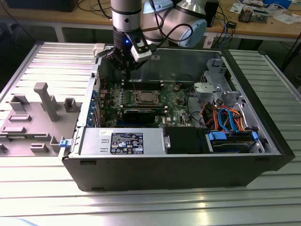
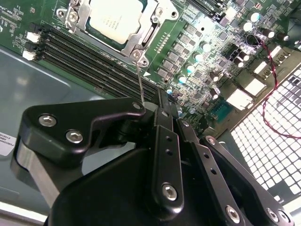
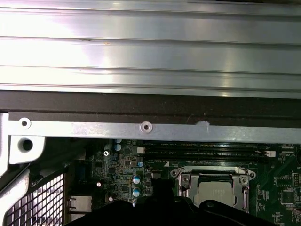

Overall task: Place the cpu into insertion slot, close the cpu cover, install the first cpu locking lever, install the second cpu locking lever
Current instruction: 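Install the first cpu locking lever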

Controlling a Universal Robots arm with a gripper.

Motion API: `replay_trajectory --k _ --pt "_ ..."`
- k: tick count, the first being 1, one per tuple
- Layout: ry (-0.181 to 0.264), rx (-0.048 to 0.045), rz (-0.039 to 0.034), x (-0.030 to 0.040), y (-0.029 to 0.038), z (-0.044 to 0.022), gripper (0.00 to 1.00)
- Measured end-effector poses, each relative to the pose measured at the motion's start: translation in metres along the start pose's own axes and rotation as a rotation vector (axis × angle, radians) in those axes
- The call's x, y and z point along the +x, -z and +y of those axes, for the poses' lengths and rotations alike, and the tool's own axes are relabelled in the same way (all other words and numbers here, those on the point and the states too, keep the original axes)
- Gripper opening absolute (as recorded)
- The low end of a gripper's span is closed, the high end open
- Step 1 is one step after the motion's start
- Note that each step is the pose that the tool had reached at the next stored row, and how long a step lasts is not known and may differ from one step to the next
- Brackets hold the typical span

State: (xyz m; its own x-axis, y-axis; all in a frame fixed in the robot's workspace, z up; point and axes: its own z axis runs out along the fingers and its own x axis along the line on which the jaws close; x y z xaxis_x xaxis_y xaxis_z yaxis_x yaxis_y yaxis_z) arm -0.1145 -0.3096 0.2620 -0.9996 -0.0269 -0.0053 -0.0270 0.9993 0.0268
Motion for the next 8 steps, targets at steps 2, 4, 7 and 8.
replay_trajectory --k 2,4,7,8 --pt "0.0 0.0 0.0 -0.0005 0.0 0.0 0.11" --pt "0.0 0.0 0.0 -0.001 0.0 0.0 0.11" --pt "0.0 0.0 0.0 -0.0017 0.0 0.0 0.11" --pt "0.0 0.0 0.0 -0.0022 0.0 -0.0001 0.11"
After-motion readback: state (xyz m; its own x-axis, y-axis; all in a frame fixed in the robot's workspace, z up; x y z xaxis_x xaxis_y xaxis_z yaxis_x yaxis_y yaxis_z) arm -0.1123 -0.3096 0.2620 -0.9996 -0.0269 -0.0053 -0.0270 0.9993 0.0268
